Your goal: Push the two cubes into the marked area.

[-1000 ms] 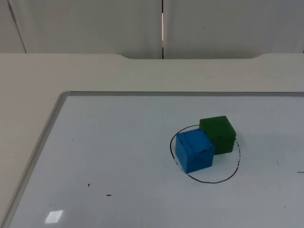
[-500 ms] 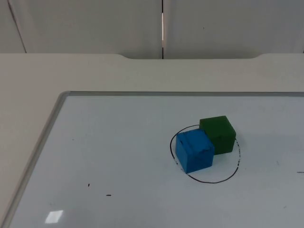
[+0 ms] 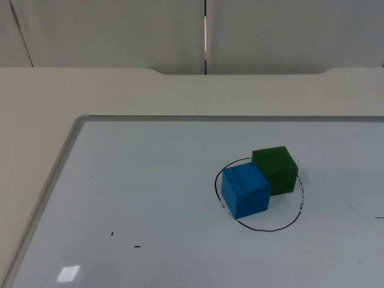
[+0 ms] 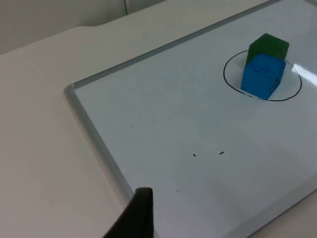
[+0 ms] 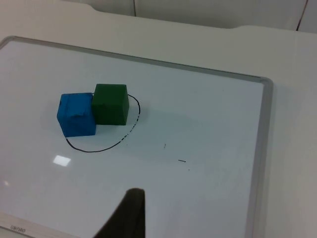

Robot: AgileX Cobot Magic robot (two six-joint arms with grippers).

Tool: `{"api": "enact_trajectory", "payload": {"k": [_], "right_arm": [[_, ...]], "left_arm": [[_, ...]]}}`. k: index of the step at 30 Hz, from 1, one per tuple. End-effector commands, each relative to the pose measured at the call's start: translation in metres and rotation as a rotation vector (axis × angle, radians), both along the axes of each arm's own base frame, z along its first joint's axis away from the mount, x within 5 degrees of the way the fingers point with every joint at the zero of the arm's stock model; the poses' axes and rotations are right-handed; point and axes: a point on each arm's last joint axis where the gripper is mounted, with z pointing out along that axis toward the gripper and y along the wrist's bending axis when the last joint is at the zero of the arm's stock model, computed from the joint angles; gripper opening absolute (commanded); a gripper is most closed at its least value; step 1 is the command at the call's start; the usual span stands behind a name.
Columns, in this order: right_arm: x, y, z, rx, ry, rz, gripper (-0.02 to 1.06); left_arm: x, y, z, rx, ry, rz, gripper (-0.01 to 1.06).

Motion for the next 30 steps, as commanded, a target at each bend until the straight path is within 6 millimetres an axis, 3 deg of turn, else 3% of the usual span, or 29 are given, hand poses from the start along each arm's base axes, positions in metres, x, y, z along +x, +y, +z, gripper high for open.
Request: {"api": "enact_trajectory", "payload": {"k": [1, 10, 30], "right_arm": [[0.0003, 0.0001, -0.0022, 0.001, 0.005, -0.003, 1.05], [0.0003, 0.0001, -0.0022, 0.001, 0.005, -0.003, 1.05], [0.0003, 0.0001, -0.0022, 0.001, 0.005, -0.003, 1.05]], "left_arm": [[-0.0003, -0.001, -0.0003, -0.013, -0.004, -0.005, 1.05], [-0.0003, -0.001, -0.0003, -0.013, -0.004, -0.005, 1.05], [-0.0015, -0.0016, -0.0003, -0.007, -0.009, 0.335, 1.05]]}}
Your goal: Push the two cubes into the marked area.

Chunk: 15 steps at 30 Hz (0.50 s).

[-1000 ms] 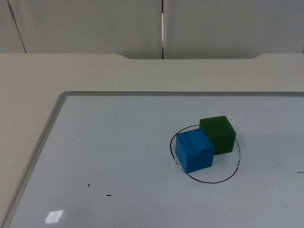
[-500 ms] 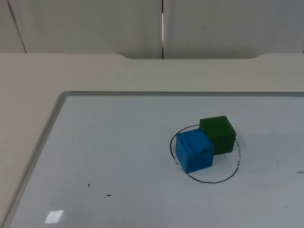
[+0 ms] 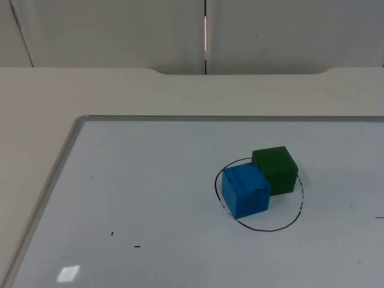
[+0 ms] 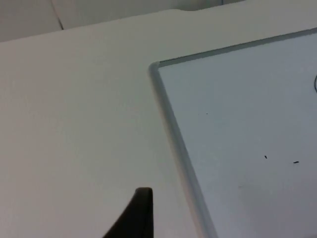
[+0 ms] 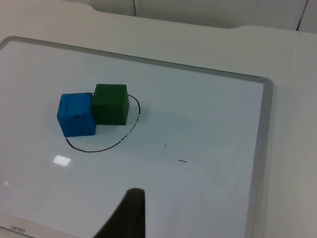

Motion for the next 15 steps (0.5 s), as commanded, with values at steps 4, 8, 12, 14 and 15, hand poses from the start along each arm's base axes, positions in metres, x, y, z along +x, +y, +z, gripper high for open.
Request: {"api": "enact_trajectory", "payload": {"k": [4, 8, 12, 14, 15], "right_arm": [[0.0003, 0.0001, -0.0022, 0.001, 0.005, -0.003, 1.05], [0.0003, 0.0001, -0.0022, 0.001, 0.005, -0.003, 1.05], [0.0003, 0.0, -0.0023, 0.0, 0.004, -0.004, 1.05], [0.0003, 0.0, -0.0023, 0.0, 0.004, -0.004, 1.05], [0.0003, 0.0, -0.0023, 0.0, 0.004, -0.004, 1.05]], "left_arm": [[-0.0002, -0.0008, -0.0003, -0.004, -0.01, 0.116, 1.05], [-0.0004, -0.0011, -0.0003, -0.003, -0.01, 0.176, 1.05], [-0.0005, -0.0012, -0.0003, -0.003, -0.01, 0.207, 1.05], [-0.0006, -0.0013, -0.0003, -0.003, -0.01, 0.225, 1.05], [-0.0006, -0.0013, -0.0003, -0.003, -0.01, 0.228, 1.05]]}}
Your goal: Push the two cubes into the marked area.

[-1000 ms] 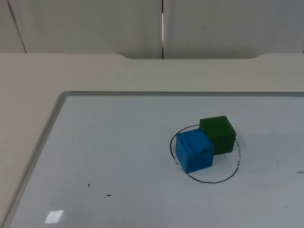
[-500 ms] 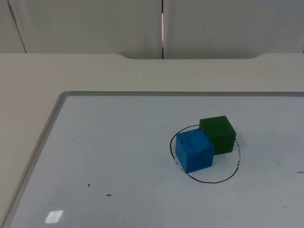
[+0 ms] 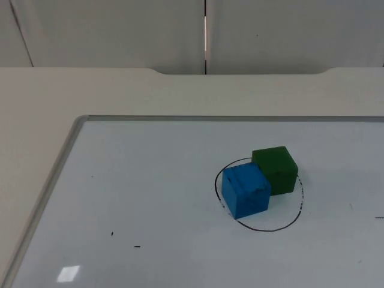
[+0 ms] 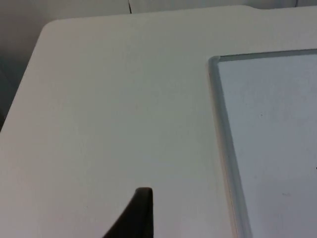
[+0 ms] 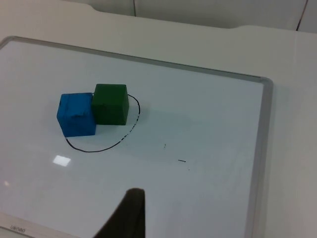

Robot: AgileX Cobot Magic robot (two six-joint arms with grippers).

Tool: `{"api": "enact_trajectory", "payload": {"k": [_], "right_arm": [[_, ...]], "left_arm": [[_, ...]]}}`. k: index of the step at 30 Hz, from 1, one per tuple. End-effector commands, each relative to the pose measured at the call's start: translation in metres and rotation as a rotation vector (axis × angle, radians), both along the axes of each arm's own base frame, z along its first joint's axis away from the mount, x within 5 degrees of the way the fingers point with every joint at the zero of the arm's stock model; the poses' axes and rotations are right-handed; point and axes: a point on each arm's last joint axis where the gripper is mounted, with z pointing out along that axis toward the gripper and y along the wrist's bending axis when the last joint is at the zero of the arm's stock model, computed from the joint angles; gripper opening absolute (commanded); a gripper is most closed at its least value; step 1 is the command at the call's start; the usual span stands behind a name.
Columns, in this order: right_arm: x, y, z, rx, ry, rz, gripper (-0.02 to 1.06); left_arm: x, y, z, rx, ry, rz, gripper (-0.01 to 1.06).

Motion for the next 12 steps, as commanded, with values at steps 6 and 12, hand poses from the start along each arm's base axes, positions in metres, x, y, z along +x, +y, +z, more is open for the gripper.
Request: {"api": "enact_trajectory", "payload": {"k": [6, 12], "right_arm": [[0.0003, 0.0002, -0.0023, 0.0, 0.004, -0.034, 1.05], [0.0004, 0.0008, -0.0023, 0.0, 0.004, -0.117, 1.05]], "left_arm": [[0.0002, -0.0003, -0.0003, -0.002, -0.011, 0.011, 1.05], [0.0002, -0.0003, -0.0003, -0.002, -0.011, 0.011, 1.05]]}}
